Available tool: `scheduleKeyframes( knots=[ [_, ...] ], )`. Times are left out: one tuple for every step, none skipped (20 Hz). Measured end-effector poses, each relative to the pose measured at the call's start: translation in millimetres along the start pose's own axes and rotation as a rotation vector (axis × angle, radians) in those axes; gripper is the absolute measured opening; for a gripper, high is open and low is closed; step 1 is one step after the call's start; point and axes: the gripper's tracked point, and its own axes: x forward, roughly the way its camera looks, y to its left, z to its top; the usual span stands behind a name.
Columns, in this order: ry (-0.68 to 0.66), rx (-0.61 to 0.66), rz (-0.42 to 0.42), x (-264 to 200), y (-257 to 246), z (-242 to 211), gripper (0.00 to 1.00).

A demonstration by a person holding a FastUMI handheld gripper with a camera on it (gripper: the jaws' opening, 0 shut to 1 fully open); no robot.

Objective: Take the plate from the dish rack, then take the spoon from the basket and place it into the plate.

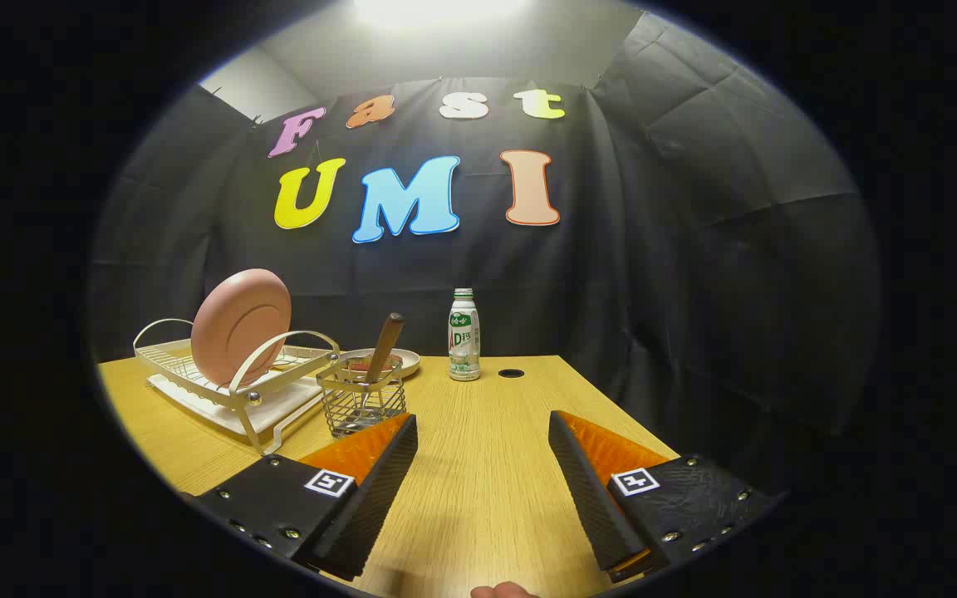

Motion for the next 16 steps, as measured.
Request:
scheduleKeyframes(
  knots=[
    [0.014,-0.001,0.001,2,-1,-5,0.97],
    [-0.003,0.0,0.0,-1,-1,-1,0.97],
    [0.004,0.0,0.003,0,0,-1,0.97],
    [0.001,0.001,0.001,2,0,-1,0.97],
    [0.002,0.002,-0.001,4,-1,-1,0.97],
    [0.004,0.001,-0.006,9,-2,0,0.97],
    [0.013,0.003,-0.008,17,-2,-3,0.97],
    [0.02,0.007,-0.01,27,-2,-3,0.97],
    [0.016,0.01,-0.01,38,-3,-2,0.97],
    [0.012,0.014,-0.013,48,-4,1,0.97],
    [0.01,0.019,-0.016,56,-5,0,0.97],
    [0.009,0.027,-0.022,65,-8,1,0.97],
    [0.006,0.034,-0.033,73,-10,3,0.97],
    [-0.001,0.035,-0.048,80,-14,7,0.97],
    [-0.008,0.035,-0.06,89,-18,11,0.97],
    [-0.009,0.03,-0.07,94,-21,18,0.97]
  ],
)
